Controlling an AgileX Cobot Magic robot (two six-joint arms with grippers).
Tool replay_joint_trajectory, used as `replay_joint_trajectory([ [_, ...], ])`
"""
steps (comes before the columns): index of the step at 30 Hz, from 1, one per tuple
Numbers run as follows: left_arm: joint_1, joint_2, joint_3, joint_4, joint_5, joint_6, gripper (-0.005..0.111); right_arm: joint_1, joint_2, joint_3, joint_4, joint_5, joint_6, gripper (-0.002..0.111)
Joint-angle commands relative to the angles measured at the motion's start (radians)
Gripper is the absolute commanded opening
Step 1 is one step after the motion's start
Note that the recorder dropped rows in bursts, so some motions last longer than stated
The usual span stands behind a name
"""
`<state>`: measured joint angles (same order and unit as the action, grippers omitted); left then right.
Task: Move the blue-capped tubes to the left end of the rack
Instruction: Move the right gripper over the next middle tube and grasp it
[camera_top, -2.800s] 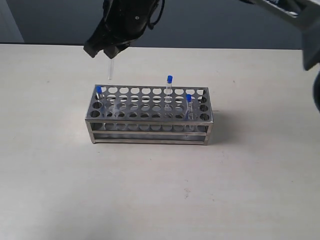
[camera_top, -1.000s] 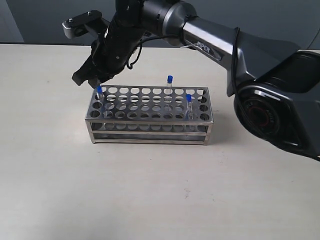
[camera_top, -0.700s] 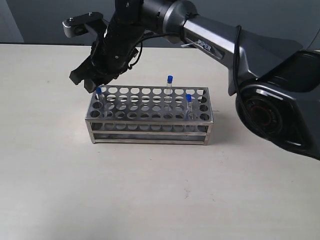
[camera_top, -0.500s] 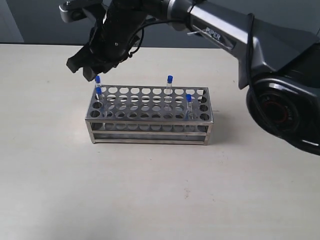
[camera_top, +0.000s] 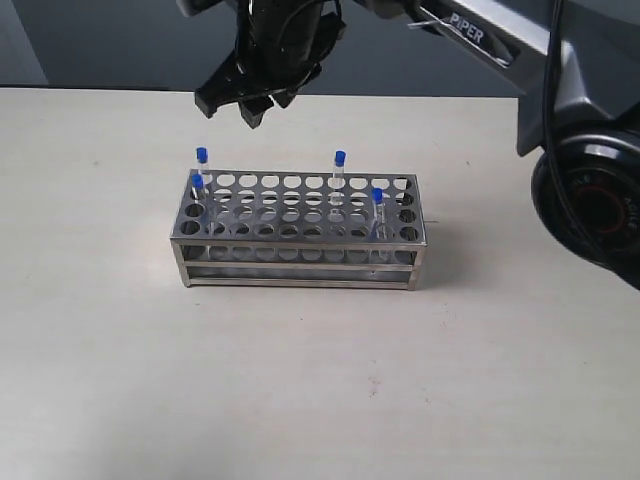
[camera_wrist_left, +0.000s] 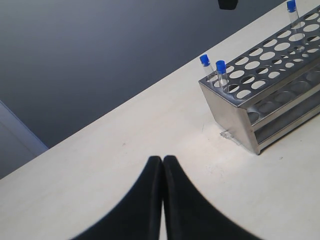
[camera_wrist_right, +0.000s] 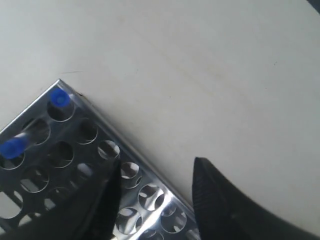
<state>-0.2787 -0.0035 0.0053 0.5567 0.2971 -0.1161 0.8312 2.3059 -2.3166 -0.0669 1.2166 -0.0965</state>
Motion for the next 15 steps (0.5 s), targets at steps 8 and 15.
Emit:
replay_joint_trajectory([
  [8, -0.004, 0.003, -0.005, 0.0, -0.007, -0.005, 0.001, -0.073, -0.11, 0.18, -0.029, 0.004, 0.049, 0.042],
  [15, -0.004, 0.003, -0.005, 0.0, -0.007, -0.005, 0.001, -0.101, -0.151, 0.34, 0.031, 0.004, 0.045, 0.042],
])
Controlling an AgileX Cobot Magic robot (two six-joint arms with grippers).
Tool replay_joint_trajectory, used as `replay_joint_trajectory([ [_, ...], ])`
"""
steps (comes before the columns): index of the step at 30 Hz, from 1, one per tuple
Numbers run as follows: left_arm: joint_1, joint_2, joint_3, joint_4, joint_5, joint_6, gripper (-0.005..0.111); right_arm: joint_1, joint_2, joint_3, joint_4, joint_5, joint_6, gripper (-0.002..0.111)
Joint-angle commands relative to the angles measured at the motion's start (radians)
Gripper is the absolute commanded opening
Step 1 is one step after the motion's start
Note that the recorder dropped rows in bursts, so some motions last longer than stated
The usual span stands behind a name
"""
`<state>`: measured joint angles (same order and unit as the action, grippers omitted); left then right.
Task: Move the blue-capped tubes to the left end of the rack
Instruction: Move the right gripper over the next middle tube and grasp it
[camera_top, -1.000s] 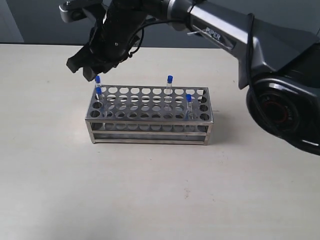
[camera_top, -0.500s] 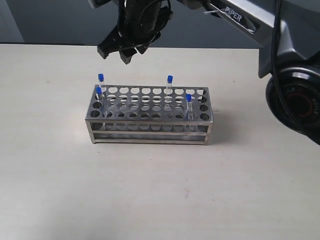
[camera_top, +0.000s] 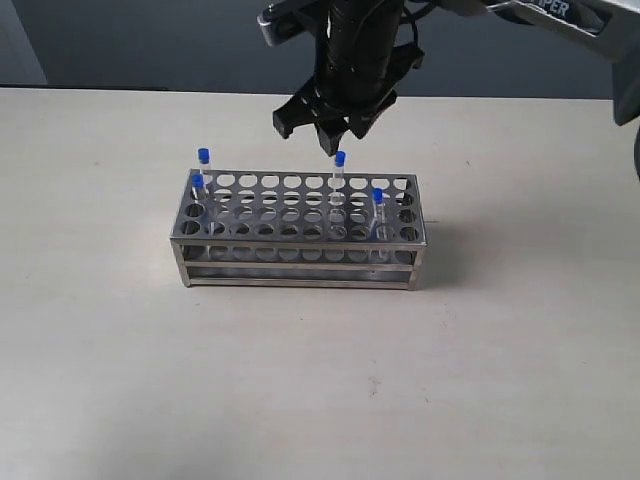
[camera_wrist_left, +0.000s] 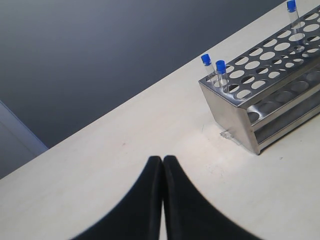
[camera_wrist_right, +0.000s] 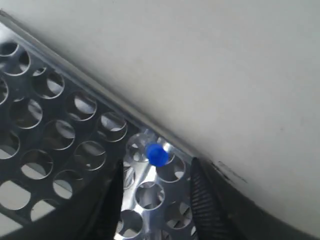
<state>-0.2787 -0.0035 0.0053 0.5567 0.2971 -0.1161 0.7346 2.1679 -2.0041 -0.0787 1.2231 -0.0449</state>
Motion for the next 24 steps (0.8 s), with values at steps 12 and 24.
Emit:
replay_joint_trajectory([
  [12, -0.004, 0.003, -0.005, -0.002, -0.005, -0.005, 0.001, -0.036, 0.038, 0.027, 0.051, -0.002, -0.014, 0.042],
  [24, -0.004, 0.003, -0.005, -0.002, -0.005, -0.005, 0.001, -0.038, 0.069, 0.027, 0.061, -0.012, -0.033, 0.001],
])
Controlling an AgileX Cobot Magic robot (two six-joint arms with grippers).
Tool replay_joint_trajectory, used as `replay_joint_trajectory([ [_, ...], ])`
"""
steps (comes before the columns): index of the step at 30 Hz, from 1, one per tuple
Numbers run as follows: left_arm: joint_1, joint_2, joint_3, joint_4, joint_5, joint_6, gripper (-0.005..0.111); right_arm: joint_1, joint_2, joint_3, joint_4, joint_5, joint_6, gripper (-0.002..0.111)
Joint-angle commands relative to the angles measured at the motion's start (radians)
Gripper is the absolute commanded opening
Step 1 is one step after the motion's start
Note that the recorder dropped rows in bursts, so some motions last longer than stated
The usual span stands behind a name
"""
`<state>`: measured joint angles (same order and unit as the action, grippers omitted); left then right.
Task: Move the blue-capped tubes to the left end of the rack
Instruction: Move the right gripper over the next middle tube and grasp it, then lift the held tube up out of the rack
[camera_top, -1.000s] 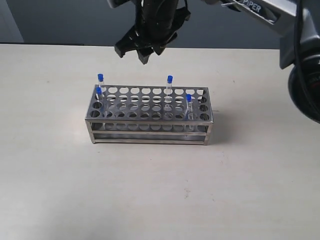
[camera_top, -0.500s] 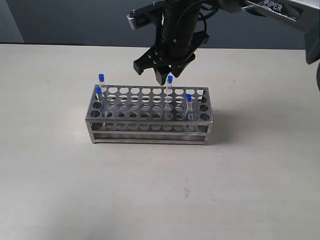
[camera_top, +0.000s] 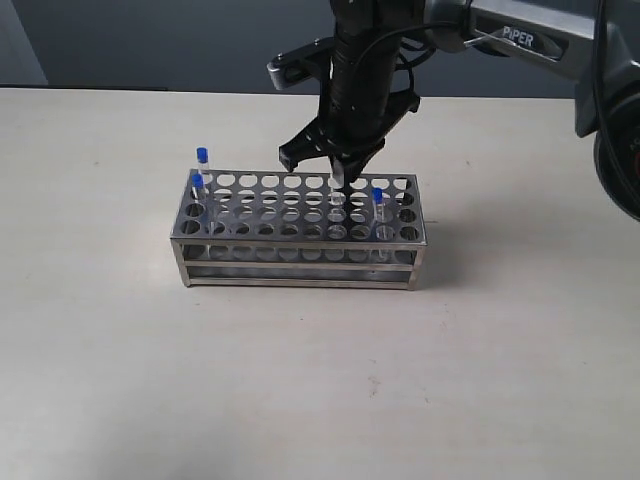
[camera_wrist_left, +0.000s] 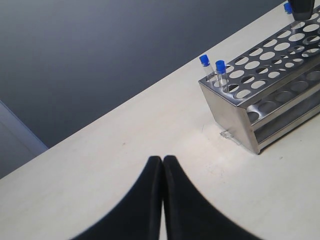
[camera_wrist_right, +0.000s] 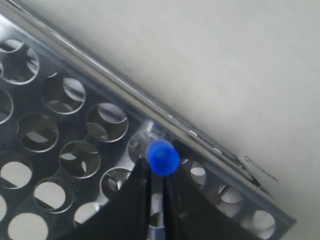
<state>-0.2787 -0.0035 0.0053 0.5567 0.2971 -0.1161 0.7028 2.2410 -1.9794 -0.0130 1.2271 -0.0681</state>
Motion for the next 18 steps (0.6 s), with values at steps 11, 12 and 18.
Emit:
replay_joint_trajectory([
  [11, -0.004, 0.003, -0.005, -0.002, -0.005, -0.005, 0.001, -0.006, -0.008, 0.003, -0.005, -0.018, -0.01, 0.006],
  [12, -0.004, 0.003, -0.005, -0.002, -0.005, -0.005, 0.001, -0.006, -0.008, 0.003, -0.005, -0.026, -0.01, 0.006],
  [18, -0.004, 0.003, -0.005, -0.002, -0.005, -0.005, 0.001, -0.006, -0.008, 0.003, 0.067, -0.052, -0.084, 0.006],
])
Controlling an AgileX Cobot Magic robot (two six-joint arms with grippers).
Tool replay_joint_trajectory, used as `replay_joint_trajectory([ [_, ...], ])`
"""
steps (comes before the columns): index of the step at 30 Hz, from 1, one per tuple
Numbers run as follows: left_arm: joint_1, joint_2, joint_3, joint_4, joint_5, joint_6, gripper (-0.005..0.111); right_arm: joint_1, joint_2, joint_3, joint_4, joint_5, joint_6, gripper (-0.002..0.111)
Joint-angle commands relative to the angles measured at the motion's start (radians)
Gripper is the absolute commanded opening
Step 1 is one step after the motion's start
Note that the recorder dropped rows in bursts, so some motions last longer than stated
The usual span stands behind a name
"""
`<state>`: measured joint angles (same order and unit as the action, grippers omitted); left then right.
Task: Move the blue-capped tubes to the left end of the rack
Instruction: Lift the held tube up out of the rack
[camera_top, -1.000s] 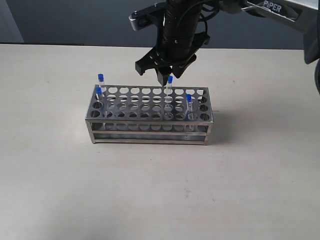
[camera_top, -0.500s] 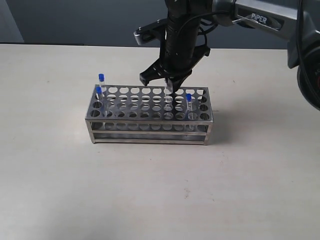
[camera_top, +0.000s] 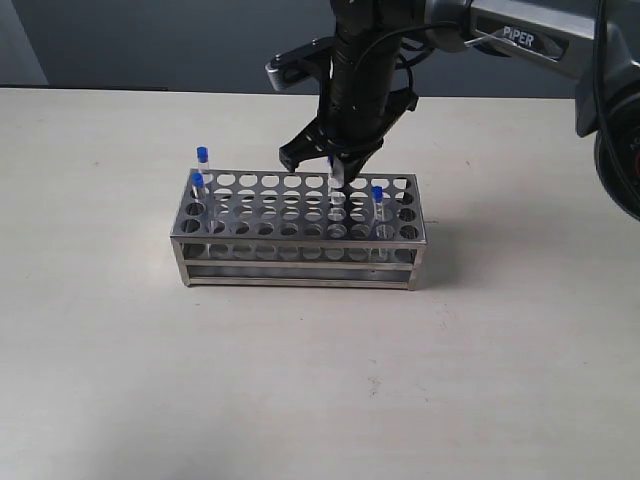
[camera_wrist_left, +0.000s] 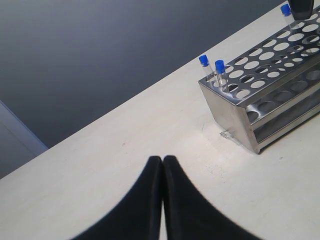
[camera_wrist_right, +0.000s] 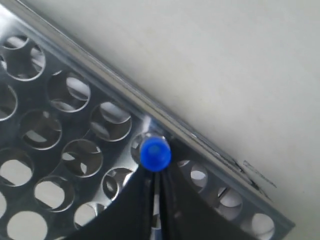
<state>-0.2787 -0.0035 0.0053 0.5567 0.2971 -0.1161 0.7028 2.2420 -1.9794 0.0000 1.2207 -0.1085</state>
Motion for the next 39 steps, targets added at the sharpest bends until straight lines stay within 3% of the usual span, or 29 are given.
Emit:
replay_joint_trajectory([
  [1, -0.004, 0.003, -0.005, -0.002, -0.005, -0.005, 0.001, -0.006, -0.009, 0.003, 0.066, -0.05, -0.048, 0.006],
  [7, -0.004, 0.003, -0.005, -0.002, -0.005, -0.005, 0.001, -0.006, -0.009, 0.003, 0.07, -0.054, -0.054, 0.006],
  [10, -0.004, 0.003, -0.005, 0.0, -0.007, -0.005, 0.001, -0.006, -0.009, 0.003, 0.079, -0.046, -0.061, 0.02],
  [14, -0.004, 0.003, -0.005, 0.0, -0.007, -0.005, 0.001, -0.006, -0.009, 0.003, 0.079, -0.047, -0.063, 0.047],
  [15, -0.004, 0.003, -0.005, 0.0, -0.007, -0.005, 0.001, -0.006, -0.009, 0.003, 0.079, -0.055, -0.063, 0.048],
  [29, -0.004, 0.003, -0.005, 0.0, -0.007, -0.005, 0.001, -0.006, -0.009, 0.003, 0.072, -0.108, -0.063, -0.001],
  [39, -0.004, 0.003, -0.005, 0.0, -0.007, -0.005, 0.001, -0.005, -0.086, 0.003, 0.053, -0.071, -0.063, -0.001],
])
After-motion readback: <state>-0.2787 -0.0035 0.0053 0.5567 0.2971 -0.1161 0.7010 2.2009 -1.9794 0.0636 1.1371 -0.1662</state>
